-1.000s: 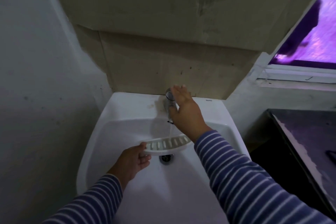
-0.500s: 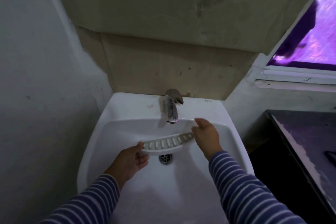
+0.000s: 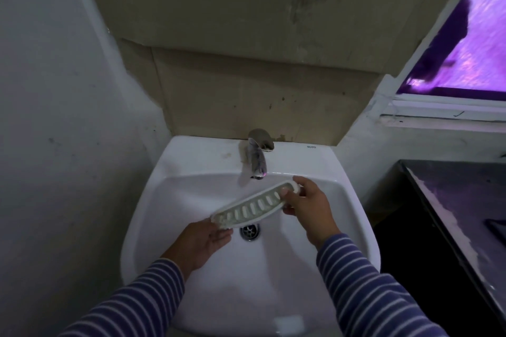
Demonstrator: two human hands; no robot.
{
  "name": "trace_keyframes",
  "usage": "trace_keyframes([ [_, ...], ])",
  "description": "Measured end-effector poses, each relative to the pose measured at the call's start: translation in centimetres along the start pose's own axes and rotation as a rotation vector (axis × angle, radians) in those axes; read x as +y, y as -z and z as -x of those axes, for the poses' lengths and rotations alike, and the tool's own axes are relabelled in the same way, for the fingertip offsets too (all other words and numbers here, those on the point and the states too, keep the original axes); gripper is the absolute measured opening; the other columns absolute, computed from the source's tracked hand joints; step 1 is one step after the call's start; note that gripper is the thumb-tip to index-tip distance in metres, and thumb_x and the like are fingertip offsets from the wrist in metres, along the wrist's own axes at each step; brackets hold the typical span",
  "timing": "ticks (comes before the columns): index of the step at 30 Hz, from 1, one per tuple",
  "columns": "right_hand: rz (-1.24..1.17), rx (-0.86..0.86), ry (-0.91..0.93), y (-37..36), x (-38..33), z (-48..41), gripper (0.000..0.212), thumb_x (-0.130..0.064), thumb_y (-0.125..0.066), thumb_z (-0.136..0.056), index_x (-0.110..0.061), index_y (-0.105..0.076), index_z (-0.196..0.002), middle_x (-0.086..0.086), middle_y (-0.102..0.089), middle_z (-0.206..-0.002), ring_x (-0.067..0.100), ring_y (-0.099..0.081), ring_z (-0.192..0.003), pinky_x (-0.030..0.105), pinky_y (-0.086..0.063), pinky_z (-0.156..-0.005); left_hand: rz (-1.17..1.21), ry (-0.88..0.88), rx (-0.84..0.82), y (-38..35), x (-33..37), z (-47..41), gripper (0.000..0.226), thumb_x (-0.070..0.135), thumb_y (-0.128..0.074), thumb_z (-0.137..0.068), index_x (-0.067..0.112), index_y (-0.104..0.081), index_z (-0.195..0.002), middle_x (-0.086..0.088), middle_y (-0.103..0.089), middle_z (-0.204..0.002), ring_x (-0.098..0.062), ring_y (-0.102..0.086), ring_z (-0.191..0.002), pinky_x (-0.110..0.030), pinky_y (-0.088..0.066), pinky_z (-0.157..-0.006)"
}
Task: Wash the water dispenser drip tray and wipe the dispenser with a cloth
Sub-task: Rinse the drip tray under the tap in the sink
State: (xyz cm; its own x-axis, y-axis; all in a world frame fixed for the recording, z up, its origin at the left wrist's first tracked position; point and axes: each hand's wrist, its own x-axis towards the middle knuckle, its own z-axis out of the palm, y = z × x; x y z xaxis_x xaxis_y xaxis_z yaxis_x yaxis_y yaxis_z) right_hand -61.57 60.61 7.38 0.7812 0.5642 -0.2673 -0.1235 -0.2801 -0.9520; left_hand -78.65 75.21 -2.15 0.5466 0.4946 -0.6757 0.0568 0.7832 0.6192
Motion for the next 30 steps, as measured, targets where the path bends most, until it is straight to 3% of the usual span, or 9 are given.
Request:
trace_keyframes([
  [8, 0.098, -0.117, 0.146, 0.7, -0.9, 1.5, 0.039, -0.009, -0.067, -0.081, -0.022, -0.061, -0.118, 0.001, -0.066, -0.111, 0.02, -0.066, -0.097, 0.036, -0.056, -0.085, -0.254, -0.095, 0.006, 0.7, 1.3, 0.5, 0.021, -0.004, -0.056, -0.084, 0.008, -0.064, -0.099, -0.008, -0.071, -0.08, -0.022, -0.063, -0.079, -0.03, -0.053, -0.067],
  [12, 0.136, -0.088, 0.161, 1.2, -0.7, 1.6, 0.032, -0.003, -0.063, -0.076, -0.025, -0.067, -0.099, -0.001, -0.068, -0.102, 0.016, -0.064, -0.091, 0.022, -0.053, -0.069, -0.472, -0.224, 0.035, 0.6, 2.6, 1.7, 0.027, -0.003, -0.058, -0.08, 0.013, -0.064, -0.1, -0.009, -0.067, -0.083, -0.021, -0.058, -0.073, -0.031, -0.047, -0.064],
  [17, 0.181, -0.007, 0.179, 1.9, 0.0, 1.4, 0.033, 0.002, -0.056, -0.08, -0.028, -0.066, -0.091, 0.0, -0.068, -0.097, 0.015, -0.061, -0.082, 0.021, -0.045, -0.058, -0.631, -0.424, 0.09, 0.3, 3.9, 3.2, 0.031, -0.002, -0.065, -0.078, 0.02, -0.06, -0.098, -0.002, -0.064, -0.099, -0.019, -0.058, -0.083, -0.027, -0.044, -0.066],
  [19, 0.213, 0.024, 0.205, 2.3, 0.3, 1.3, 0.035, 0.003, -0.056, -0.08, -0.03, -0.066, -0.086, 0.0, -0.067, -0.098, 0.017, -0.061, -0.081, 0.027, -0.048, -0.062, -0.681, -0.49, 0.095, 0.1, 4.2, 3.9, 0.031, -0.002, -0.067, -0.078, 0.022, -0.059, -0.096, 0.0, -0.062, -0.1, -0.016, -0.059, -0.084, -0.026, -0.044, -0.064],
  [23, 0.327, 0.047, 0.263, 3.1, 0.3, 1.3, 0.029, 0.001, -0.061, -0.083, -0.027, -0.066, -0.09, -0.001, -0.065, -0.102, 0.016, -0.062, -0.093, 0.038, -0.055, -0.085, -0.766, -0.596, 0.126, -0.6, 4.5, 5.2, 0.032, -0.002, -0.068, -0.078, 0.024, -0.058, -0.094, -0.004, -0.062, -0.105, -0.02, -0.062, -0.092, -0.029, -0.048, -0.072],
  [26, 0.381, 0.053, 0.282, 4.0, 0.1, 1.7, 0.023, -0.001, -0.066, -0.082, -0.022, -0.067, -0.094, 0.001, -0.065, -0.106, 0.018, -0.061, -0.096, 0.04, -0.055, -0.09, -0.84, -0.657, 0.173, -1.3, 4.4, 6.3, 0.032, 0.001, -0.07, -0.077, 0.022, -0.059, -0.097, -0.004, -0.063, -0.107, -0.022, -0.061, -0.1, -0.039, -0.051, -0.086],
  [30, 0.46, 0.042, 0.332, 5.5, -0.5, 2.6, 0.02, -0.007, -0.07, -0.082, -0.021, -0.068, -0.096, 0.0, -0.066, -0.108, 0.016, -0.06, -0.095, 0.037, -0.053, -0.093, -0.915, -0.728, 0.212, -2.3, 4.2, 8.1, 0.031, 0.006, -0.073, -0.076, 0.025, -0.059, -0.096, 0.0, -0.064, -0.107, -0.019, -0.058, -0.101, -0.033, -0.048, -0.081],
])
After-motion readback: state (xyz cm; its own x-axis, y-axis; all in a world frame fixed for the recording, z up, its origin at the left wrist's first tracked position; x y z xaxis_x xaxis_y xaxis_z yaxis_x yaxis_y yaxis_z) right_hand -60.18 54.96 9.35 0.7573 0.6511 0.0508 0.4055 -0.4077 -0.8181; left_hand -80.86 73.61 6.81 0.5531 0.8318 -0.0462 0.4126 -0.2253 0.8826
